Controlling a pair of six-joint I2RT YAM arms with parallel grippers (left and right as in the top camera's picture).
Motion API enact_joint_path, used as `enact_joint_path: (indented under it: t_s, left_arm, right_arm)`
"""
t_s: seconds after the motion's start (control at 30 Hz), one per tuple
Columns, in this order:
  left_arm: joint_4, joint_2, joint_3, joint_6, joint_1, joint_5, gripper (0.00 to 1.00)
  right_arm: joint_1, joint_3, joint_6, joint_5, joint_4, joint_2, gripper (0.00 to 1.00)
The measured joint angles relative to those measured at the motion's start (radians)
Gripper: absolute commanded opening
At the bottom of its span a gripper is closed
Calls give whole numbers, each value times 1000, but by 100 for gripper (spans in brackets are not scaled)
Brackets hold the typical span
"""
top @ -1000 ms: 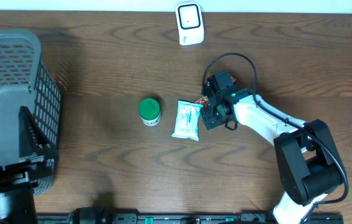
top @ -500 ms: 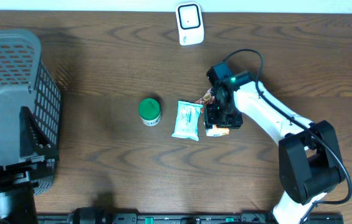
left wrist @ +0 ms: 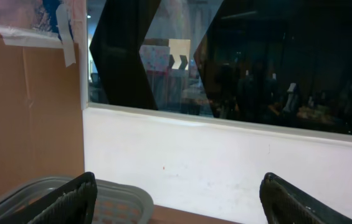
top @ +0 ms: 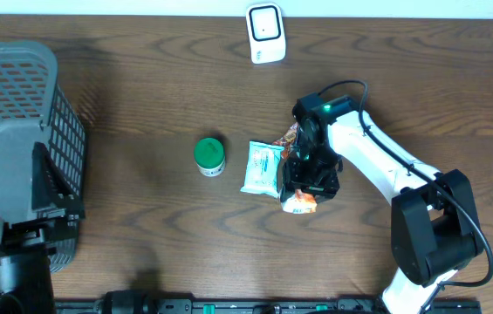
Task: Scan the item barcode
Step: 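Lift the tissue pack with the right gripper and adjust its hold, then carry the tissue pack up to the white barcode scanner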
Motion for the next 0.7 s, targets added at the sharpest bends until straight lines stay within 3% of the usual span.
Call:
enact_joint_path:
  t_s: [0.13,0.33,0.53,0.7]
  left_arm:
    - [18,0,0,0,0,0,84]
    - [194,0,2,-27,0,0,84]
    - [135,-67,6,-82,0,4,84]
    - [96,-245,17,-93,0,12,84]
  right_arm:
    - [0,0,-3,-10,6,0,60]
    - [0,4,-7,-15,84,0,61]
    - [0,11,-21,-10,154,0,60]
    - [0,103,-39,42,121,2,54]
